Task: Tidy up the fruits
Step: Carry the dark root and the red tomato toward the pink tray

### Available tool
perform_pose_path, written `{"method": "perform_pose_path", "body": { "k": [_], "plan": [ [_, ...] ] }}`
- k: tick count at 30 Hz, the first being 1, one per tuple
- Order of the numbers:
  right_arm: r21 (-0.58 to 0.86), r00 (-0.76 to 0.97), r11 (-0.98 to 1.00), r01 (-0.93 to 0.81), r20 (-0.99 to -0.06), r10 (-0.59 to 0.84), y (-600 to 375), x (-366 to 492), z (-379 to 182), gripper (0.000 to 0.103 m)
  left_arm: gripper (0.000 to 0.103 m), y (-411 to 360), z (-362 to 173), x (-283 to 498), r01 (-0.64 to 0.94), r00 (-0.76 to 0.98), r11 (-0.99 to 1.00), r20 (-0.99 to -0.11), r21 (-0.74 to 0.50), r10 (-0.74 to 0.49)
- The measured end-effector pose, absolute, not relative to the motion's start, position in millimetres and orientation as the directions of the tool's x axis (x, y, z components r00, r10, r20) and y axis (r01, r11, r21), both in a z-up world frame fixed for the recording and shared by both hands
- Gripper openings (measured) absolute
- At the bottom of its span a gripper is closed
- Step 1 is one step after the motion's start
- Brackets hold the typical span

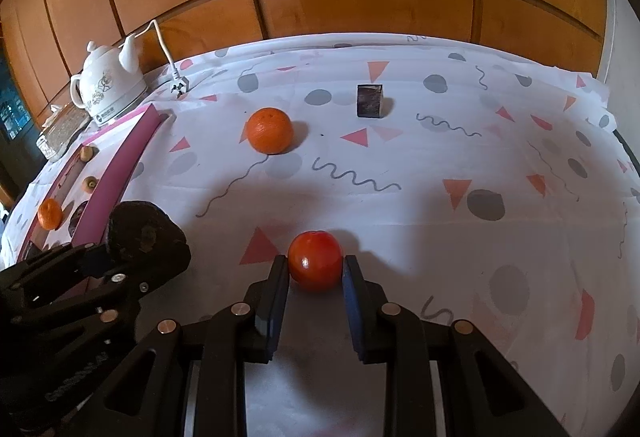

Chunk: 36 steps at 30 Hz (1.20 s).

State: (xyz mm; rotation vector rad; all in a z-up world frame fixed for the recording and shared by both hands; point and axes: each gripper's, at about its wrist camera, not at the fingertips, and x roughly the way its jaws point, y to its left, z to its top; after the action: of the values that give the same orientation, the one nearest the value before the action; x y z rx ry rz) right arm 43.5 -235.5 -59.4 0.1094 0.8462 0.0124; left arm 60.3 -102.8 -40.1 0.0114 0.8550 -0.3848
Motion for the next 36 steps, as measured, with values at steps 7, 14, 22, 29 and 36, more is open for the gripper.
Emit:
{"method": "perform_pose_path", "body": {
  "k": [7, 14, 22, 29, 36],
  "plan": [
    [0.073, 0.679, 0.997, 0.022, -0.733, 0.039, -231.4, 38.9, -62.8, 0.027, 0.033, -99.2, -22.0, 41.6, 0.358, 0.624, 0.925, -0.703, -0.131, -0.341],
    [0.054, 0.694, 0.998, 0.013, -0.719, 0.029, -230.1, 37.2, -65.3, 0.027, 0.033, -91.8, -9.0, 32.8, 0.344, 0.657, 0.931, -0.677, -0.122, -0.331],
    [0.029, 0.692, 0.999, 0.018, -0.722, 0.009, -226.4, 37.8, -64.9, 0.027, 0.033, -75.7, 8.4, 28.8, 0.312, 0.692, 0.940, -0.644, -0.141, -0.326],
    [-0.012, 0.701, 1.000, 0.014, -0.713, -0.018, -222.3, 37.4, -65.4, 0.027, 0.033, -53.2, 18.3, 27.7, 0.262, 0.716, 0.952, -0.629, -0.158, -0.301],
    [0.031, 0.734, 0.998, -0.053, -0.676, 0.060, -203.6, 35.9, -32.0, 0.026, 0.033, -13.6, 25.5, 31.9, 0.151, 0.751, 0.976, -0.624, -0.158, -0.218]
  ]
}}
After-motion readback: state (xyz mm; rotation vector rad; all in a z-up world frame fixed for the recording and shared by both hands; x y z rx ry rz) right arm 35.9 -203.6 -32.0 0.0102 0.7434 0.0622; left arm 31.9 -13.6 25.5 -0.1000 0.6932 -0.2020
